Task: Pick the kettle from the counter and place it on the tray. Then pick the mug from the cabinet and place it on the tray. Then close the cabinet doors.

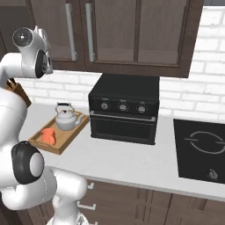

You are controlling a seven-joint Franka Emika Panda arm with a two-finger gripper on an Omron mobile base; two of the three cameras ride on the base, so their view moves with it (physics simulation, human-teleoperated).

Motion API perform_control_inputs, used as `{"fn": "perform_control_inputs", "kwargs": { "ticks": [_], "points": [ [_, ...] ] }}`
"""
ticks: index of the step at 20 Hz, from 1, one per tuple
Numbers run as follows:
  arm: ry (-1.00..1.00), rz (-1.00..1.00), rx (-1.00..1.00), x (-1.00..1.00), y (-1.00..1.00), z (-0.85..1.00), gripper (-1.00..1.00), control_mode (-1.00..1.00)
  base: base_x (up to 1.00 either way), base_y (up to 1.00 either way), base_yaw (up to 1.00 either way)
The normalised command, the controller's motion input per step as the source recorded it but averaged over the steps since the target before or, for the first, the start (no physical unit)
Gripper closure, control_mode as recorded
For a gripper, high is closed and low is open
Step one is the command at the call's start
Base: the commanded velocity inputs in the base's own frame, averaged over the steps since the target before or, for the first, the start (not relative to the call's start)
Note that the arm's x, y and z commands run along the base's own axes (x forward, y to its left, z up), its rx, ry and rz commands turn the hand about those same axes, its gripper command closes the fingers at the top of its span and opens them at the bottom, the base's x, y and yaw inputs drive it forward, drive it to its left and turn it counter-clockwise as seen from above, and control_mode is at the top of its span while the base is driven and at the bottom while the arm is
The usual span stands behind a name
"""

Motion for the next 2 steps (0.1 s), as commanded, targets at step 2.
{"fn": "perform_control_inputs", "kwargs": {
  "ticks": [2],
  "points": [
    [0.02,0.00,0.15,0.33,0.00,-0.66,1.00,-1.00,0.00,0.00,0.00]
  ]
}}
